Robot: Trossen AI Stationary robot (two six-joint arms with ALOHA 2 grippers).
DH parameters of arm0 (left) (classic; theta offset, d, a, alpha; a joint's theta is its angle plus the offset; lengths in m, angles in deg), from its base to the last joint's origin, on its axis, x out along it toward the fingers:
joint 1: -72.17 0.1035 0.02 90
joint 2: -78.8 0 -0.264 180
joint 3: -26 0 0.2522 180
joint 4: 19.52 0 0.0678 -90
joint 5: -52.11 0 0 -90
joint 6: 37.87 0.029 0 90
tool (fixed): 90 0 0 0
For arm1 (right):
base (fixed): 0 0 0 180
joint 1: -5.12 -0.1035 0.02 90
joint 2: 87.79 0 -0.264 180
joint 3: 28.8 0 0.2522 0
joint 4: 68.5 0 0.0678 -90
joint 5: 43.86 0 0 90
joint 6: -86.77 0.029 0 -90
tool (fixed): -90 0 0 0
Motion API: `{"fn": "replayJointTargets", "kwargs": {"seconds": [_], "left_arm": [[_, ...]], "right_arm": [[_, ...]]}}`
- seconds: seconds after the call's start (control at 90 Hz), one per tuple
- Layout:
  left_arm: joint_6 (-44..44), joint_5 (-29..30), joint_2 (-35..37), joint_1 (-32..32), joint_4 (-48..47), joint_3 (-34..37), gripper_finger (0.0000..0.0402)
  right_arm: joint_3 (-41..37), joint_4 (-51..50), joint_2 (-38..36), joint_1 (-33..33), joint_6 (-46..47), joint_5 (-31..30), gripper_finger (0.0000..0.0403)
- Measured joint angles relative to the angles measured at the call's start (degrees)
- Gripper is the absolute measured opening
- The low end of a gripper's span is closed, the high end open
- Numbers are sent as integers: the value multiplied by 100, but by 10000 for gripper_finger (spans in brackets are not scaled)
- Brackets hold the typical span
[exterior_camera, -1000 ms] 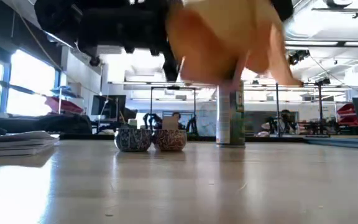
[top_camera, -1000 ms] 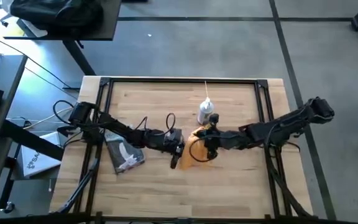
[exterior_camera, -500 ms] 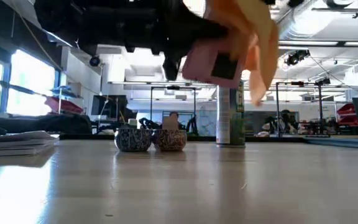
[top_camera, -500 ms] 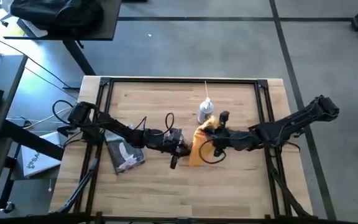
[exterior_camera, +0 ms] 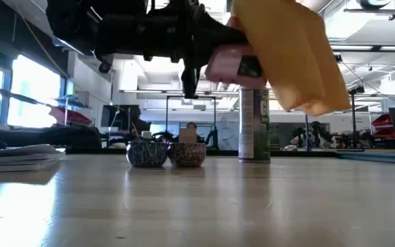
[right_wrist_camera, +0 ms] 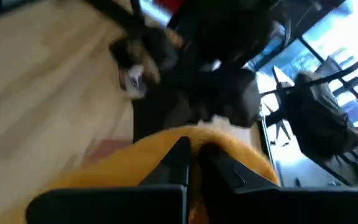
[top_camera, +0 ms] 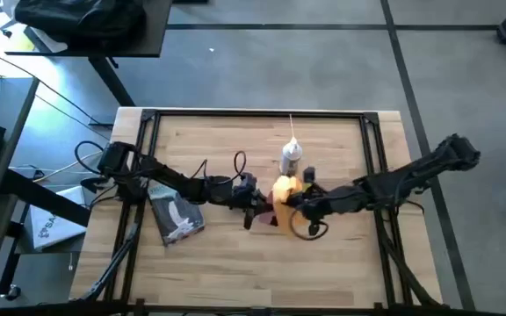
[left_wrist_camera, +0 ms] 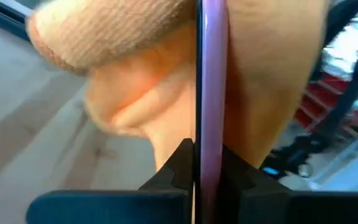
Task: Apply microfiber cloth
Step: Wipe the cellphone with the microfiber cloth
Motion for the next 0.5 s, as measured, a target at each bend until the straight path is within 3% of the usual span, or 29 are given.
{"fn": "replayJointTargets", "kwargs": {"seconds": [0.133, 0.333, 0.5], "left_arm": [[-147, -117, -13, 18, -2, 7, 8], [-169, -334, -20, 43, 74, 7, 8], [-309, -303, -20, 53, 251, 7, 8]], "right_arm": [[2, 361, 299, 93, -368, -425, 0], [15, 256, 352, 126, -164, 108, 0], [9, -136, 56, -93, -92, -392, 0]]}}
